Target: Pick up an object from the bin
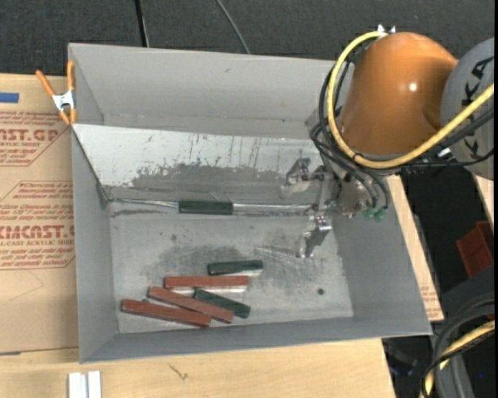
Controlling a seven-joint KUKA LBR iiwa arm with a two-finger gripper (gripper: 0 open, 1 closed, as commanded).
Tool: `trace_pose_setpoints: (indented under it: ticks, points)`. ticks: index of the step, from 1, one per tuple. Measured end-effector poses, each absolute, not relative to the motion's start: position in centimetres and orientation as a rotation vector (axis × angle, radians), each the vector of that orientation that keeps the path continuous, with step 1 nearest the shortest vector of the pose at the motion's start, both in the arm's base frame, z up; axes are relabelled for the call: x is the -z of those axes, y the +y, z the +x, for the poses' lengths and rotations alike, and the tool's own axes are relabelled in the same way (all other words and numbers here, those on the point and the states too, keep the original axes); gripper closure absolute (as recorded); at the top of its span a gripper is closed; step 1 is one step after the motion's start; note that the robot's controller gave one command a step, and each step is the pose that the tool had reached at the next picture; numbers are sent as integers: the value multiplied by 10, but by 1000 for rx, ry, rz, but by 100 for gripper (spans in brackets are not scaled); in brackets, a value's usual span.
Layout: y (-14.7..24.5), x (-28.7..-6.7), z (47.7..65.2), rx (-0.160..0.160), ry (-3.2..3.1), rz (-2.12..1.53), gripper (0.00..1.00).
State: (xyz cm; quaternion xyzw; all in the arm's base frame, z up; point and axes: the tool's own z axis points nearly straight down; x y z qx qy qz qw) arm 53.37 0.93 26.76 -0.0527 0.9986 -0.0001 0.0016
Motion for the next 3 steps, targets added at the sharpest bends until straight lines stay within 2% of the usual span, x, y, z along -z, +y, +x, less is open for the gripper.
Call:
trace_pose_setpoints:
  ticks: [1,2,3]
  points:
    - [18,-213,535,1,3126,-205,0]
    - [38,-157,542,-2,3137,-79,0]
    - [70,-107,521,-1,3134,-217,100]
